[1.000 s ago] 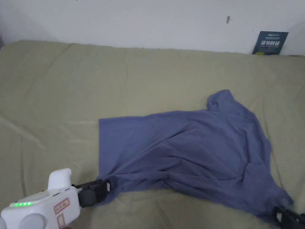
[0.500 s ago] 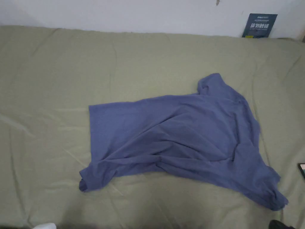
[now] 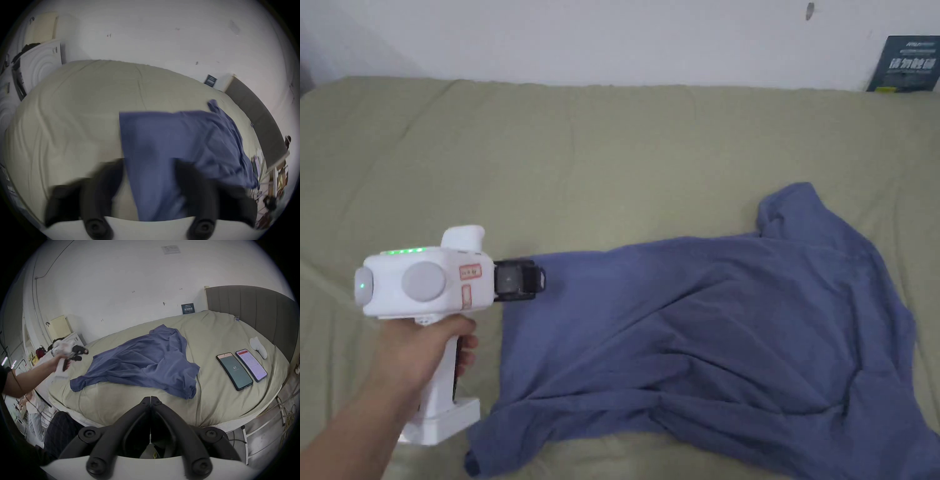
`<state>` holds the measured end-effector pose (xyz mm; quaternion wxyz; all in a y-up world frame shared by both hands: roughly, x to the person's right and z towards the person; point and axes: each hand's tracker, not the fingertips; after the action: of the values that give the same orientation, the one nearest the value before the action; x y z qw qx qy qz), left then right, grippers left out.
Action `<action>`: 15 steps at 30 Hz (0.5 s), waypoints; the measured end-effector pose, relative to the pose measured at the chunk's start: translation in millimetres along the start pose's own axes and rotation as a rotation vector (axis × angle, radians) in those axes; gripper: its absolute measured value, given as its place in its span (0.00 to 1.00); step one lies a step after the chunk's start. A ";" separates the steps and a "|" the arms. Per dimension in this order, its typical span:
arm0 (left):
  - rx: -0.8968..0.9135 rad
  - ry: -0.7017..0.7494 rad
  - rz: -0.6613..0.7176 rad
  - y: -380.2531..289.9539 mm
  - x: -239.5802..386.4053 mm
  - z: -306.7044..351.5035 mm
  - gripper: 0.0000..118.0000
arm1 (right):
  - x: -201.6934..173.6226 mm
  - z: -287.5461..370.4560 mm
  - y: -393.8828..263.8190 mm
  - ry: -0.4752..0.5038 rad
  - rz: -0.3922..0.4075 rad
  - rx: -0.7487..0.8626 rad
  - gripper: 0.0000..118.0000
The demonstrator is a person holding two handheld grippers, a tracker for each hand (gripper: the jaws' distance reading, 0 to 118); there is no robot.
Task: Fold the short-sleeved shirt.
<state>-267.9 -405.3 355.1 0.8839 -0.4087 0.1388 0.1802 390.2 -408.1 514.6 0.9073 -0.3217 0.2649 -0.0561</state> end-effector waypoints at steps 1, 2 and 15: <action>0.003 0.066 -0.034 15.8 -0.9 -17.7 0.99 | 2.3 -2.1 1.5 0.002 -0.005 -0.011 0.00; -0.004 0.129 -0.035 29.4 -1.5 -36.0 0.99 | 4.4 -3.7 2.7 0.002 -0.012 -0.018 0.00; -0.176 0.123 -0.012 42.1 29.8 -70.2 0.06 | 18.3 -32.9 18.6 -0.053 -0.128 -0.167 0.00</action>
<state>-266.3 -428.1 271.1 0.8354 -0.4960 0.1740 0.1608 387.5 -416.7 473.6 0.8785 -0.4138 0.2237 -0.0830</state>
